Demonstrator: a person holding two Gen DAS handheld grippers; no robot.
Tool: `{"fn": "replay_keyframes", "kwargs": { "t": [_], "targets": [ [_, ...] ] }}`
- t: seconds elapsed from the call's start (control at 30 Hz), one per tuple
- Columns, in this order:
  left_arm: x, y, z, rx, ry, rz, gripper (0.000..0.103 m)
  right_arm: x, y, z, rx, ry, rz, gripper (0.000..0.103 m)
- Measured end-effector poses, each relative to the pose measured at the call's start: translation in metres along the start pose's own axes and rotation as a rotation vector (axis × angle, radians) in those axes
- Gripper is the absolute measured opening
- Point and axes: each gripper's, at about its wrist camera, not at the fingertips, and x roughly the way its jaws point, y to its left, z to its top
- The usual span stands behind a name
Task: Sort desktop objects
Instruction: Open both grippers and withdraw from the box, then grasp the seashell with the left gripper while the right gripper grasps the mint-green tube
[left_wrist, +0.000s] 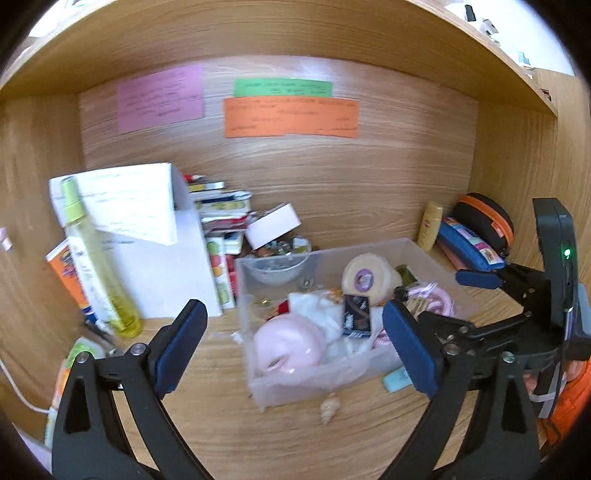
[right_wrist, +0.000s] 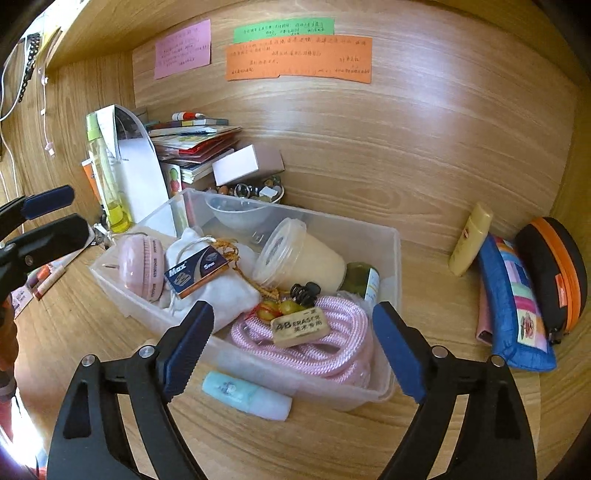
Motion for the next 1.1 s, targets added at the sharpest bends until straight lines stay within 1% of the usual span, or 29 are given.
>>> {"fn": "replay_keyframes", "kwargs": {
  "t": [0.07, 0.33, 0.5, 0.7, 0.87, 0.9, 0.93, 0.97, 1.0, 1.1],
  "targets": [
    [-0.005, 0.006, -0.006, -0.002, 0.011, 0.009, 0.097, -0.003, 0.002, -0.002, 0.004, 0.007, -0.002, 0.087],
    [-0.014, 0.013, -0.034, 0.002, 0.078, 0.008, 0.097, -0.016, 0.015, -0.015, -0.006, 0.017, -0.017, 0.088],
    [-0.005, 0.015, -0.057, -0.012, 0.171, -0.008, 0.097, -0.022, 0.017, -0.025, 0.003, 0.037, -0.003, 0.088],
    [0.014, 0.008, -0.074, -0.012, 0.264, -0.036, 0.097, -0.02, 0.021, -0.04, -0.006, 0.076, -0.001, 0.088],
    [0.029, -0.001, -0.078, -0.003, 0.288, -0.065, 0.096, -0.011, 0.027, -0.051, -0.005, 0.121, 0.015, 0.088],
    [0.032, -0.004, -0.078, 0.006, 0.291, -0.076, 0.095, -0.008, 0.028, -0.053, 0.002, 0.132, 0.019, 0.088],
    [0.035, -0.007, -0.079, 0.014, 0.293, -0.079, 0.09, -0.005, 0.03, -0.054, 0.013, 0.142, 0.024, 0.088],
    [0.037, -0.008, -0.079, 0.021, 0.297, -0.084, 0.083, -0.003, 0.031, -0.055, 0.023, 0.145, 0.03, 0.088],
    [0.04, -0.011, -0.079, 0.029, 0.306, -0.095, 0.08, 0.001, 0.031, -0.056, 0.038, 0.153, 0.038, 0.088],
    [0.048, -0.013, -0.081, 0.032, 0.326, -0.119, 0.077, 0.011, 0.032, -0.057, 0.079, 0.183, 0.035, 0.088]
  ]
}}
